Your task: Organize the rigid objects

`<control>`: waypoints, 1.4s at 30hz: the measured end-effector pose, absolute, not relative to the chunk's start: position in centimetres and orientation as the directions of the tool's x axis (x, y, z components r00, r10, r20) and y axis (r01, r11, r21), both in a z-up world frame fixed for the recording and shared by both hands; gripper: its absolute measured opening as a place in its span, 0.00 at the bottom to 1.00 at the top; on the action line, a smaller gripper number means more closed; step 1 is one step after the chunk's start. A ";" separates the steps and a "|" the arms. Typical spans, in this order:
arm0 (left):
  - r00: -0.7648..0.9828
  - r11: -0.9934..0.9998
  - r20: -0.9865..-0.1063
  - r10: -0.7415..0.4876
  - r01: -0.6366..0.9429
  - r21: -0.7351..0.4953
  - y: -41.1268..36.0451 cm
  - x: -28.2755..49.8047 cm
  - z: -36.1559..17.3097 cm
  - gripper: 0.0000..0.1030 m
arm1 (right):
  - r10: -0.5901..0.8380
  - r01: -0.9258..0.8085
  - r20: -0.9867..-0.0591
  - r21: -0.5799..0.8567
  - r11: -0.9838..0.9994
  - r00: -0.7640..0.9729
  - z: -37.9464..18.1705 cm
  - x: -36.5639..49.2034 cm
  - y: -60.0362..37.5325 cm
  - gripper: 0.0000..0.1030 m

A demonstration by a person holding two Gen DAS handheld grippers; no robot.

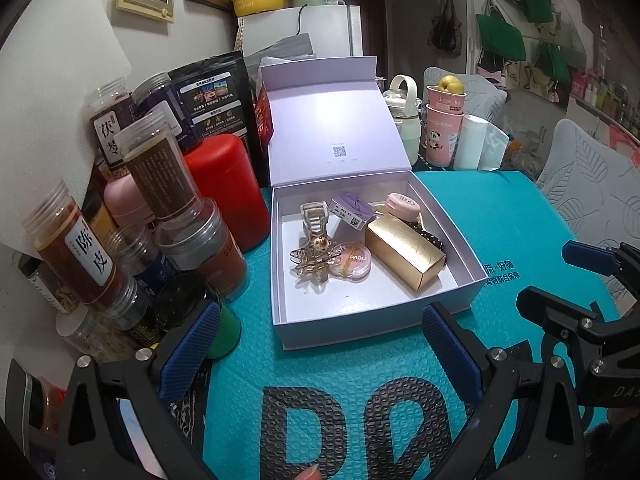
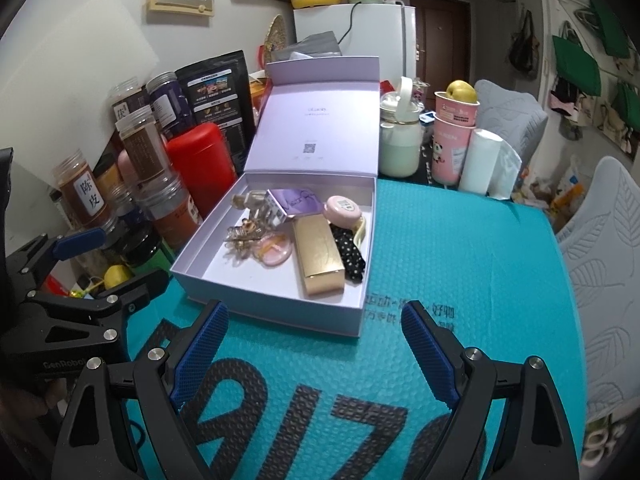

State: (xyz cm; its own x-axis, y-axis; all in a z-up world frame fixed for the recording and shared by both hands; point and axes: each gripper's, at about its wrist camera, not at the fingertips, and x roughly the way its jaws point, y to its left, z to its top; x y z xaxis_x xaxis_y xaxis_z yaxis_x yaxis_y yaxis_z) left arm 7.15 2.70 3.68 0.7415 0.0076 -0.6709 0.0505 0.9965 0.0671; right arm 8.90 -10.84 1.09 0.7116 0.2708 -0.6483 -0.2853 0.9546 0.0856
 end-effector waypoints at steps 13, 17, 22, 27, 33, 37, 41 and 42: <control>0.735 0.996 -0.679 -0.003 0.060 0.061 2.5 7.4 3.7 1.00 | 0.271 -0.288 -0.647 0.083 0.954 0.712 1.2 8.8 -10.9 0.87; 0.728 0.996 -0.686 -0.007 0.066 0.059 2.5 7.5 3.6 1.00 | 0.273 -0.289 -0.648 0.084 0.954 0.711 1.2 8.8 -11.0 0.87; 0.726 0.996 -0.688 -0.004 0.068 0.065 2.3 7.5 3.5 1.00 | 0.273 -0.289 -0.648 0.084 0.954 0.711 1.2 8.8 -10.9 0.87; 0.726 0.996 -0.688 -0.005 0.068 0.065 2.3 7.5 3.5 1.00 | 0.272 -0.287 -0.648 0.085 0.954 0.711 1.2 8.7 -11.1 0.87; 0.718 0.996 -0.696 -0.017 0.069 0.047 2.4 7.6 3.6 1.00 | 0.273 -0.288 -0.648 0.086 0.954 0.711 1.2 8.7 -11.2 0.87; 0.716 0.996 -0.698 -0.017 0.070 0.048 2.5 7.6 3.5 1.00 | 0.272 -0.287 -0.648 0.085 0.954 0.712 1.2 8.7 -11.1 0.87; 0.715 0.996 -0.699 -0.017 0.070 0.048 2.4 7.5 3.6 1.00 | 0.270 -0.287 -0.649 0.083 0.954 0.711 1.2 8.7 -11.1 0.87; 0.715 0.996 -0.699 -0.017 0.070 0.048 2.4 7.6 3.6 1.00 | 0.271 -0.289 -0.649 0.082 0.954 0.711 1.2 8.7 -11.1 0.87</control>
State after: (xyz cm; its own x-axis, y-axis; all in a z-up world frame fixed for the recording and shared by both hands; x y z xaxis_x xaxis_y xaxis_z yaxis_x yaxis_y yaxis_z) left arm 7.55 2.41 3.61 0.7147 -0.0170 -0.6993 0.0704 0.9964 0.0477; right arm 8.65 -11.13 1.18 0.7109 0.2713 -0.6488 -0.2888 0.9538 0.0824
